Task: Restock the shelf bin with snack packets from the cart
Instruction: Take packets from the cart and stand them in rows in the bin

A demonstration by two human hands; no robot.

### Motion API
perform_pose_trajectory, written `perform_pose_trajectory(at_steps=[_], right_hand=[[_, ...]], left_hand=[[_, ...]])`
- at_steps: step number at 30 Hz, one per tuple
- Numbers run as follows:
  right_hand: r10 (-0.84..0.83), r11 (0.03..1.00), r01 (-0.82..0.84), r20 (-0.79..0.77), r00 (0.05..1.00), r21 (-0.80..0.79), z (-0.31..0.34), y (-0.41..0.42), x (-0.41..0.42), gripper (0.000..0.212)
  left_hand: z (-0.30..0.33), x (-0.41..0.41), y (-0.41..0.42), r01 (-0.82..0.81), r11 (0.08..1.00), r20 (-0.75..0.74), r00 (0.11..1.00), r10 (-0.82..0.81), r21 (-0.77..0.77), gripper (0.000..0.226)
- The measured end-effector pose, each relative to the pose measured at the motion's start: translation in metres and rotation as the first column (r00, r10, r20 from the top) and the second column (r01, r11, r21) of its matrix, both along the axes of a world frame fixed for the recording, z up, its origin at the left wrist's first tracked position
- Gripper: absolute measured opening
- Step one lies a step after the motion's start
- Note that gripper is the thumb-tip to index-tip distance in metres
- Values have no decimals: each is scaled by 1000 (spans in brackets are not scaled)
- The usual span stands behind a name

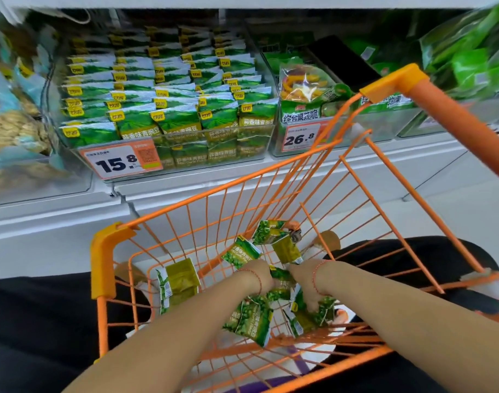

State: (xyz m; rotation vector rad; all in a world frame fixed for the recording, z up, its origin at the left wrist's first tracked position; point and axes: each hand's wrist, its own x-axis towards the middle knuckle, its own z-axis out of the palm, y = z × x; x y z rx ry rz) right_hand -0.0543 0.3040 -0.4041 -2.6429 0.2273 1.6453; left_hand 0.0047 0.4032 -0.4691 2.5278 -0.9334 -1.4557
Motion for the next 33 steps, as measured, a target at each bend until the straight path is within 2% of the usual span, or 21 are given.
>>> perform_pose_trajectory(at_steps=[1, 2, 4, 6, 8, 9, 11, 13, 15, 17, 19, 20, 22, 24, 25, 26, 28, 29, 31, 33], right_hand=[[-15, 1000, 16, -51, 999, 10, 5, 1, 1, 82], [-26, 999, 30, -107, 994, 36, 9, 0, 7, 72], [-74, 995, 78, -62, 995, 67, 30, -1, 18, 15], [-137, 981, 131, 31, 990, 146, 51, -1, 29, 27], [-223, 932, 179, 112, 968, 316, 58, -8, 37, 68], [-291, 898, 215, 151, 945, 385, 66, -8, 39, 76], [-486, 775, 340, 158, 860, 534, 77, -12, 40, 79], [-681, 577, 425, 124, 722, 697, 90, -12, 36, 70], [-850, 346, 449, 72, 523, 824, 98, -7, 34, 65], [-933, 101, 428, -64, 354, 898, 100, 2, 35, 59], [-948, -25, 369, -139, 287, 929, 102, 9, 37, 42], [-948, -68, 346, -168, 269, 936, 102, 11, 39, 34], [-938, -164, 316, -247, 243, 934, 103, 10, 39, 20], [-921, -277, 267, -334, 201, 923, 104, 9, 37, 15], [-926, -293, 241, -337, 170, 925, 103, 8, 36, 12], [-942, -273, 220, -307, 138, 937, 102, 8, 35, 10], [-976, -153, 200, -180, 122, 968, 99, 10, 35, 18], [-986, -75, 196, -101, 130, 978, 96, 11, 35, 26], [-990, 59, 196, 31, 140, 979, 94, 16, 35, 38], [-984, 142, 183, 118, 134, 973, 91, 21, 33, 44]], left_hand=[[9, 3, 5, 34, 999, 25, 999, -34, 4, 43], [19, 6, 10, 72, 997, 53, 996, -72, 11, 43], [42, 15, 23, 149, 988, 96, 984, -151, 29, 41], [70, 25, 38, 197, 980, 128, 972, -195, -2, 29], [99, 35, 57, 180, 981, 145, 975, -168, -76, 31], [113, 40, 66, 138, 983, 158, 980, -119, -120, 37], [131, 50, 87, 16, 971, 116, 993, 12, -239, 42], [142, 55, 104, -149, 902, -16, 988, 156, -406, 41], [150, 54, 113, -325, 795, -128, 944, 304, -512, 42], [154, 52, 114, -460, 659, -188, 877, 442, -595, 34], [163, 50, 110, -523, 506, -226, 814, 535, -686, 12], [163, 51, 106, -563, 432, -277, 779, 563, -705, 13], [159, 50, 102, -686, 250, -434, 657, 616, -684, 49], [153, 52, 100, -764, -20, -603, 493, 627, -645, 67], [151, 52, 100, -782, -131, -675, 425, 602, -610, 76], [149, 53, 101, -799, -199, -737, 384, 557, -567, 82], [149, 50, 100, -848, -207, -810, 351, 470, -488, 76], [149, 48, 100, -880, -167, -839, 344, 422, -445, 63], [151, 41, 101, -900, 3, -841, 409, 354, -436, 34], [144, 38, 104, -852, 155, -789, 522, 324, -500, 35]])
